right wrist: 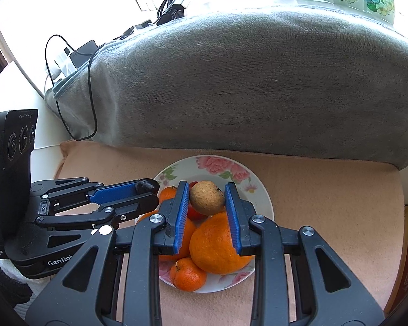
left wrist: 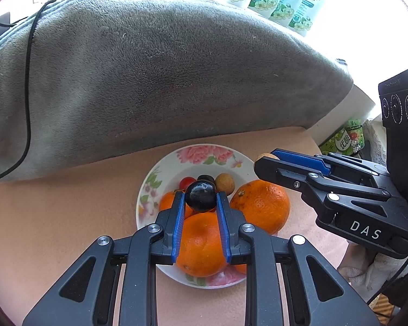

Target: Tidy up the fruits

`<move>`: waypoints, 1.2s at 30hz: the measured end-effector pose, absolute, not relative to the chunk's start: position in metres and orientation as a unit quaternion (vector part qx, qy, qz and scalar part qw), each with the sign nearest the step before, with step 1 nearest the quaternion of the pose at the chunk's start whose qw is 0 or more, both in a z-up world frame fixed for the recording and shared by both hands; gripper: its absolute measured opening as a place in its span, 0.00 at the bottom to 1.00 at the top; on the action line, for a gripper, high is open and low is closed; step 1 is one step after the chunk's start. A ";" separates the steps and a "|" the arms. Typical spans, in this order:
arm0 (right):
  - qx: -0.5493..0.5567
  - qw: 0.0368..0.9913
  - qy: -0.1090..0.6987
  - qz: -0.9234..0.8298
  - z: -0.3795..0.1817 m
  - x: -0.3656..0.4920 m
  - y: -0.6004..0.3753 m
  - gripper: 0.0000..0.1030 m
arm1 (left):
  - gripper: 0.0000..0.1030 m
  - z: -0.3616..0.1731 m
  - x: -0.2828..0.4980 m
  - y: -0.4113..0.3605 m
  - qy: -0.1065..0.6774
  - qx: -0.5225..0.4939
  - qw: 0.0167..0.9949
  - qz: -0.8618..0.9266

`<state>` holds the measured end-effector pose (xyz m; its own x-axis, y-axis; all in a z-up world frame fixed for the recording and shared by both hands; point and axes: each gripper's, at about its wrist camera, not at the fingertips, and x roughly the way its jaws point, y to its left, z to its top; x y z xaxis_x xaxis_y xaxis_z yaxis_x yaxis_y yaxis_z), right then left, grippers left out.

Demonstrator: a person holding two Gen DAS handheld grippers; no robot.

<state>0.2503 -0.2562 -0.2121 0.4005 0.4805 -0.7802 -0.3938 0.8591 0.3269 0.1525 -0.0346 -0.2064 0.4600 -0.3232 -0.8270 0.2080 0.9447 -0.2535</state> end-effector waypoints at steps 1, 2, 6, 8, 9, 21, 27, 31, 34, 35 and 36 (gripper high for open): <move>0.046 0.835 0.481 0.262 -0.212 0.250 -0.256 0.27 | 0.21 -0.206 0.152 -0.034 0.496 -0.059 0.852 -0.157; 0.046 0.836 0.481 0.261 -0.212 0.249 -0.256 0.28 | 0.21 -0.206 0.152 -0.034 0.495 -0.059 0.852 -0.157; 0.051 0.839 0.477 0.256 -0.210 0.248 -0.259 0.43 | 0.21 -0.205 0.152 -0.034 0.496 -0.058 0.852 -0.156; 0.053 0.840 0.476 0.253 -0.208 0.247 -0.260 0.47 | 0.22 -0.205 0.152 -0.034 0.496 -0.058 0.852 -0.155; 0.054 0.841 0.476 0.253 -0.208 0.247 -0.260 0.47 | 0.27 -0.205 0.152 -0.034 0.496 -0.058 0.852 -0.155; 0.064 0.848 0.472 0.231 -0.204 0.241 -0.270 0.68 | 0.49 -0.201 0.147 -0.029 0.490 -0.061 0.856 -0.151; 0.068 0.850 0.472 0.223 -0.198 0.232 -0.275 0.71 | 0.62 -0.196 0.140 -0.026 0.492 -0.061 0.857 -0.144; 0.066 0.855 0.465 0.218 -0.188 0.222 -0.275 0.73 | 0.64 -0.189 0.131 -0.020 0.492 -0.065 0.858 -0.134; 0.074 0.857 0.461 0.216 -0.178 0.212 -0.277 0.76 | 0.66 -0.181 0.121 -0.015 0.492 -0.070 0.859 -0.124; 0.076 0.858 0.460 0.216 -0.175 0.208 -0.277 0.76 | 0.66 -0.177 0.117 -0.013 0.491 -0.074 0.860 -0.122; 0.077 0.859 0.459 0.215 -0.171 0.204 -0.277 0.76 | 0.66 -0.174 0.113 -0.012 0.489 -0.076 0.861 -0.120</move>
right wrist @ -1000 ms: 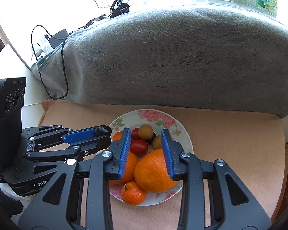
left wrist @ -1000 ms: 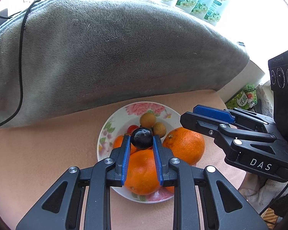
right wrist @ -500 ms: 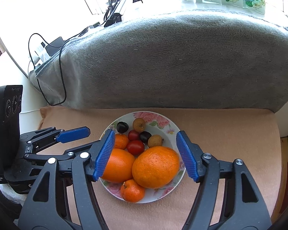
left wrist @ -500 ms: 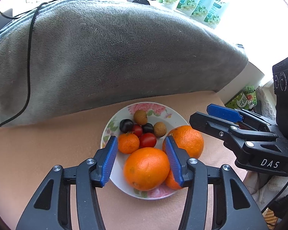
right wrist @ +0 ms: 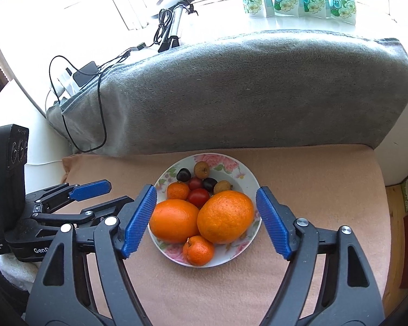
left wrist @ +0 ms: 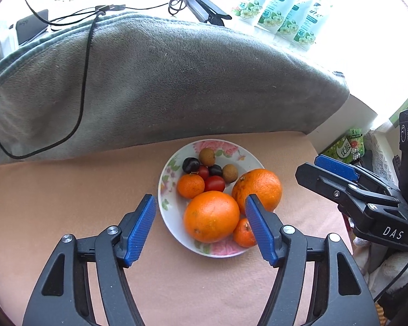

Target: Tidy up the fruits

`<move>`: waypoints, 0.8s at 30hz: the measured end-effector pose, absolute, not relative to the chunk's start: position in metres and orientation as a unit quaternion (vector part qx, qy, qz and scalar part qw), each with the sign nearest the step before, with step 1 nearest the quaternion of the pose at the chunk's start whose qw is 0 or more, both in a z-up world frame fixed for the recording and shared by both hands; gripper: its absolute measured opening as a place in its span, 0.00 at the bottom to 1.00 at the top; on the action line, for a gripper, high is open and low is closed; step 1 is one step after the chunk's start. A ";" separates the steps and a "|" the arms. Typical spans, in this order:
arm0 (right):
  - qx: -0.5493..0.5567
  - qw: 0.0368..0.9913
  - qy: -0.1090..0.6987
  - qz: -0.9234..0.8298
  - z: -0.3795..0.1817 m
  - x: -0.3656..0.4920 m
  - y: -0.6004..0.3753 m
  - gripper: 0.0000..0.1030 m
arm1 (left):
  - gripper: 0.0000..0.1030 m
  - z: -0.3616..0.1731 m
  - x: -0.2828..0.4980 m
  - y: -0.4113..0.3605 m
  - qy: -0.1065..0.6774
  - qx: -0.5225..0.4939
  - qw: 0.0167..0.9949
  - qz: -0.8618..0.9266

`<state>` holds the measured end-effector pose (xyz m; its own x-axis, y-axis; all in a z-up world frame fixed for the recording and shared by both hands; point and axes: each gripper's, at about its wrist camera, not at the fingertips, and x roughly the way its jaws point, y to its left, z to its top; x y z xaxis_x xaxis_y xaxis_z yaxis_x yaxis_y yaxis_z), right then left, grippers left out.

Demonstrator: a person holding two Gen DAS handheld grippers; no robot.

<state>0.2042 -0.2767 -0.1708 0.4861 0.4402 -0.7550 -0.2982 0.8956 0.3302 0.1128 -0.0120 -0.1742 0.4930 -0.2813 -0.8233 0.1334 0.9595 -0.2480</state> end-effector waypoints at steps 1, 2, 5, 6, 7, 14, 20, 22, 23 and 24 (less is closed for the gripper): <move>0.078 0.860 0.457 0.214 -0.167 0.200 -0.277 0.76 | 0.66 -0.170 0.108 -0.011 0.488 -0.075 0.862 -0.118; 0.079 0.861 0.455 0.214 -0.164 0.195 -0.277 0.76 | 0.66 -0.167 0.104 -0.010 0.488 -0.074 0.862 -0.115; 0.084 0.864 0.449 0.212 -0.154 0.182 -0.278 0.77 | 0.71 -0.155 0.090 -0.010 0.485 -0.071 0.865 -0.111; 0.085 0.865 0.447 0.211 -0.151 0.177 -0.278 0.77 | 0.76 -0.151 0.086 -0.009 0.484 -0.072 0.865 -0.110; 0.086 0.866 0.446 0.209 -0.148 0.172 -0.279 0.79 | 0.80 -0.147 0.083 -0.009 0.483 -0.073 0.866 -0.109; 0.099 0.872 0.440 0.188 -0.130 0.146 -0.284 0.81 | 0.80 -0.126 0.062 -0.008 0.478 -0.060 0.871 -0.096; 0.106 0.873 0.444 0.174 -0.120 0.131 -0.291 0.85 | 0.80 -0.114 0.051 -0.010 0.481 -0.047 0.872 -0.079; 0.105 0.873 0.445 0.170 -0.119 0.126 -0.292 0.85 | 0.80 -0.112 0.047 -0.011 0.481 -0.045 0.872 -0.079; 0.104 0.873 0.446 0.169 -0.118 0.124 -0.293 0.85 | 0.80 -0.111 0.046 -0.012 0.481 -0.045 0.872 -0.078; 0.104 0.873 0.445 0.168 -0.117 0.123 -0.295 0.85 | 0.80 -0.109 0.043 -0.012 0.481 -0.045 0.872 -0.080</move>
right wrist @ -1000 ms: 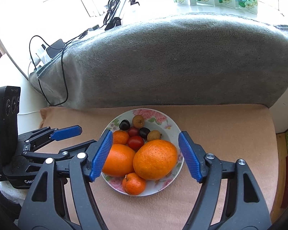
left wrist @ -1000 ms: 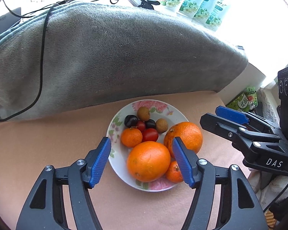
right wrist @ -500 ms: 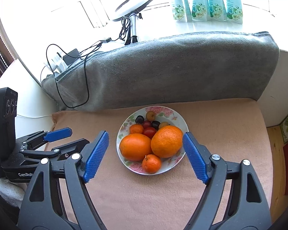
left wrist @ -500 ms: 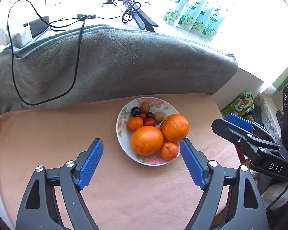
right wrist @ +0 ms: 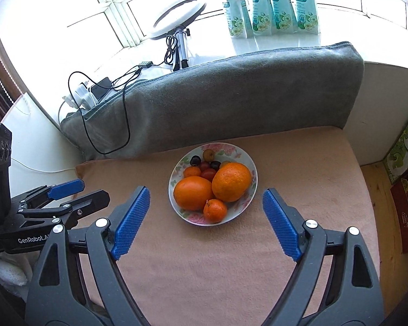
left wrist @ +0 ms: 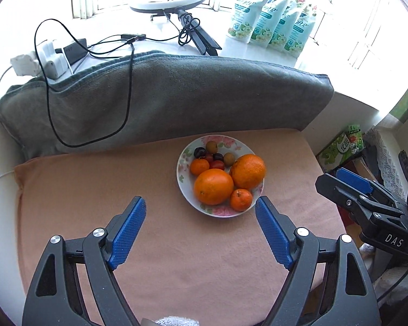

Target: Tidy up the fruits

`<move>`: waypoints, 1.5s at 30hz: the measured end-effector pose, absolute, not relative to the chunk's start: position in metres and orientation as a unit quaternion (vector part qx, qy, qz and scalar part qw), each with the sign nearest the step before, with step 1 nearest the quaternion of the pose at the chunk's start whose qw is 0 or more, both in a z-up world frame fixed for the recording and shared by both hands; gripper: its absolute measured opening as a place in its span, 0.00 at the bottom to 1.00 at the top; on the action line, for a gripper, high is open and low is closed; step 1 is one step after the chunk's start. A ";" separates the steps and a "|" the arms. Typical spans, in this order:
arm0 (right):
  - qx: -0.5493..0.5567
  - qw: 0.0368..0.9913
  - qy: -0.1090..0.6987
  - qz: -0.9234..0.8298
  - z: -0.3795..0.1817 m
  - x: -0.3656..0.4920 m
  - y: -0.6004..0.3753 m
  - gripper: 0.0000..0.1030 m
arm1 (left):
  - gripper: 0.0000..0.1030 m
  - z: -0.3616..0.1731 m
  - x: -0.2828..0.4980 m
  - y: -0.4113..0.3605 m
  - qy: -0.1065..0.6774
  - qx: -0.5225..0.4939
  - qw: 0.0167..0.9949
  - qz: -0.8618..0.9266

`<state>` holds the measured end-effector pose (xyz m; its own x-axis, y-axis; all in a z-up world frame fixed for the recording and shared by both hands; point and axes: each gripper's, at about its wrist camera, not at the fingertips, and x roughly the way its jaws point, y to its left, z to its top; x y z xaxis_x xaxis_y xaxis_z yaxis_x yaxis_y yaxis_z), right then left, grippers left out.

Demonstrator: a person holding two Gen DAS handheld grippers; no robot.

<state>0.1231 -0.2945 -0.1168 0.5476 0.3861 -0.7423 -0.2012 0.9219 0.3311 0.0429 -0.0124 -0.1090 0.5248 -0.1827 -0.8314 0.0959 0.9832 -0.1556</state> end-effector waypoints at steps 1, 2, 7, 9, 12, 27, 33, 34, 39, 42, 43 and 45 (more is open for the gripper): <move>0.104 0.874 0.444 0.167 -0.115 0.121 -0.296 0.85 | 0.80 -0.108 0.041 -0.013 0.481 -0.044 0.872 -0.080; 0.105 0.875 0.443 0.165 -0.114 0.120 -0.298 0.85 | 0.80 -0.106 0.039 -0.015 0.481 -0.042 0.872 -0.079; 0.113 0.877 0.440 0.160 -0.111 0.117 -0.304 0.85 | 0.80 -0.100 0.035 -0.018 0.480 -0.035 0.873 -0.079; 0.116 0.877 0.439 0.157 -0.111 0.116 -0.306 0.85 | 0.80 -0.098 0.033 -0.017 0.480 -0.039 0.873 -0.079; 0.121 0.877 0.437 0.156 -0.110 0.114 -0.307 0.85 | 0.80 -0.095 0.031 -0.018 0.478 -0.034 0.874 -0.077; 0.119 0.876 0.438 0.165 -0.107 0.114 -0.298 0.85 | 0.80 -0.086 0.028 -0.021 0.472 -0.040 0.876 -0.093; 0.117 0.874 0.441 0.168 -0.107 0.115 -0.296 0.85 | 0.80 -0.084 0.026 -0.017 0.470 -0.044 0.877 -0.091; 0.116 0.874 0.442 0.169 -0.107 0.115 -0.294 0.85 | 0.80 -0.084 0.026 -0.016 0.469 -0.044 0.877 -0.091; 0.113 0.873 0.443 0.171 -0.108 0.112 -0.290 0.85 | 0.80 -0.085 0.025 -0.015 0.469 -0.046 0.877 -0.090; 0.114 0.873 0.443 0.170 -0.108 0.113 -0.290 0.85 | 0.80 -0.085 0.024 -0.015 0.470 -0.046 0.877 -0.090; 0.115 0.873 0.444 0.169 -0.108 0.112 -0.291 0.85 | 0.80 -0.085 0.024 -0.015 0.470 -0.046 0.877 -0.091; 0.118 0.873 0.444 0.167 -0.109 0.111 -0.292 0.85 | 0.80 -0.085 0.022 -0.016 0.469 -0.045 0.878 -0.090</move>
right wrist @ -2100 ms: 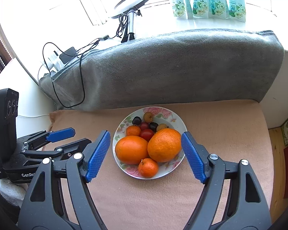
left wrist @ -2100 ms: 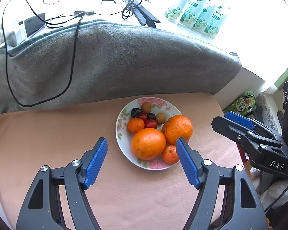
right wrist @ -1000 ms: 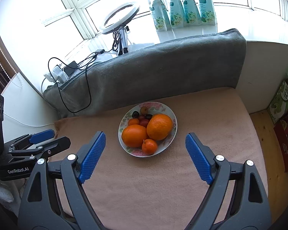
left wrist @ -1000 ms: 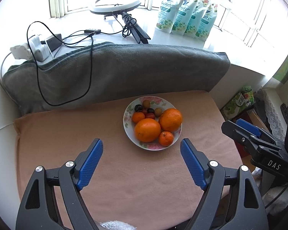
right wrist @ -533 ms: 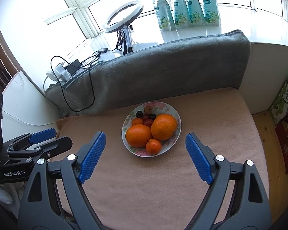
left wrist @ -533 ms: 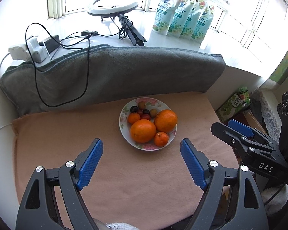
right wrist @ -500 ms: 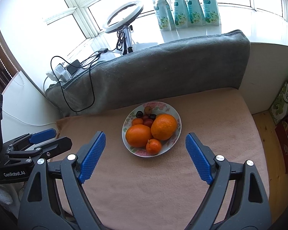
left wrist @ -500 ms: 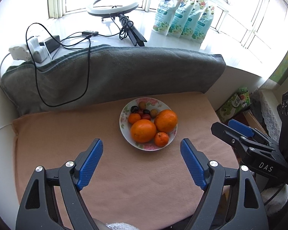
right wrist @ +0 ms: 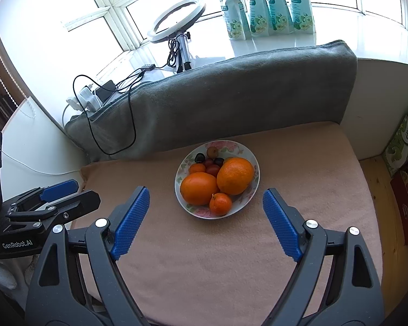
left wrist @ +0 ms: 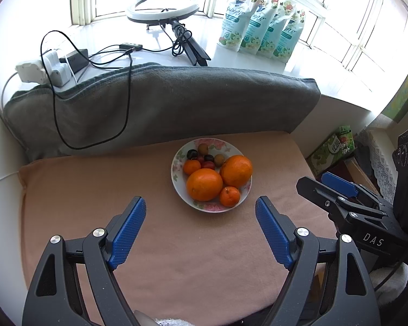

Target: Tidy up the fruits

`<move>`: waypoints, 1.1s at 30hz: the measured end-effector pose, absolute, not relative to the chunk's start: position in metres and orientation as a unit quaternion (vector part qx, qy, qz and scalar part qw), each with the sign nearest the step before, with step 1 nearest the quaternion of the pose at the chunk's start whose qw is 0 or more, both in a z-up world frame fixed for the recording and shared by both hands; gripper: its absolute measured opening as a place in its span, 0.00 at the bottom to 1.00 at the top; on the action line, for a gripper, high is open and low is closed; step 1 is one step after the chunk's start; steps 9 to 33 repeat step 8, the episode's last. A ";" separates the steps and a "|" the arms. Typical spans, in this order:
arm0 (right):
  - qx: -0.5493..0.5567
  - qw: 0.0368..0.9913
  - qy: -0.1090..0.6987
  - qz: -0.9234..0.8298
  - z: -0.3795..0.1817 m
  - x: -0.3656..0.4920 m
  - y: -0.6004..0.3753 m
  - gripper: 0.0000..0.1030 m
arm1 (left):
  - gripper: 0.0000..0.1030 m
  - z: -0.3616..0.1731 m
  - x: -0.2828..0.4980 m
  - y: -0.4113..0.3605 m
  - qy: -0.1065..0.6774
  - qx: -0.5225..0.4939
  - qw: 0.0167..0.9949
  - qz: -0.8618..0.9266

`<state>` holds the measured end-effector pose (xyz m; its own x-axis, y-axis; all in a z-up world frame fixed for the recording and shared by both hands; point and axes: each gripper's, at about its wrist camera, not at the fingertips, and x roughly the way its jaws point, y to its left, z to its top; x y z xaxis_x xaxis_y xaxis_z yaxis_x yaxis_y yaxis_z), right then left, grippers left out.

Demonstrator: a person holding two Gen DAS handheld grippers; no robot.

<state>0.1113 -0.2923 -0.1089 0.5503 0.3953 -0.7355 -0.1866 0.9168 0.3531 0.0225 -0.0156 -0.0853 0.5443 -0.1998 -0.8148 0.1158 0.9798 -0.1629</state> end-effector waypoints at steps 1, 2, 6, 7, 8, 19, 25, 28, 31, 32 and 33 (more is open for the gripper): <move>0.118 0.872 0.444 0.166 -0.109 0.111 -0.293 0.85 | 0.80 -0.085 0.022 -0.016 0.469 -0.045 0.877 -0.091; 0.119 0.872 0.444 0.166 -0.109 0.111 -0.293 0.85 | 0.80 -0.085 0.022 -0.016 0.469 -0.045 0.877 -0.091; 0.118 0.872 0.444 0.167 -0.110 0.112 -0.294 0.85 | 0.80 -0.085 0.022 -0.016 0.467 -0.043 0.878 -0.092; 0.118 0.872 0.444 0.167 -0.110 0.111 -0.294 0.85 | 0.80 -0.085 0.022 -0.016 0.467 -0.042 0.879 -0.090; 0.116 0.872 0.445 0.166 -0.111 0.111 -0.295 0.85 | 0.80 -0.086 0.022 -0.016 0.468 -0.042 0.878 -0.089; 0.116 0.872 0.445 0.166 -0.111 0.111 -0.295 0.85 | 0.80 -0.086 0.022 -0.016 0.468 -0.042 0.878 -0.089; 0.116 0.872 0.445 0.166 -0.111 0.111 -0.295 0.85 | 0.80 -0.086 0.022 -0.016 0.468 -0.042 0.878 -0.089; 0.116 0.872 0.445 0.166 -0.111 0.111 -0.295 0.85 | 0.80 -0.086 0.022 -0.016 0.468 -0.042 0.878 -0.089; 0.116 0.872 0.445 0.166 -0.111 0.111 -0.295 0.85 | 0.80 -0.086 0.022 -0.016 0.468 -0.042 0.878 -0.089; 0.116 0.872 0.445 0.166 -0.111 0.111 -0.295 0.85 | 0.80 -0.086 0.022 -0.016 0.468 -0.042 0.878 -0.089; 0.116 0.872 0.445 0.166 -0.111 0.111 -0.295 0.85 | 0.80 -0.086 0.022 -0.016 0.468 -0.042 0.878 -0.089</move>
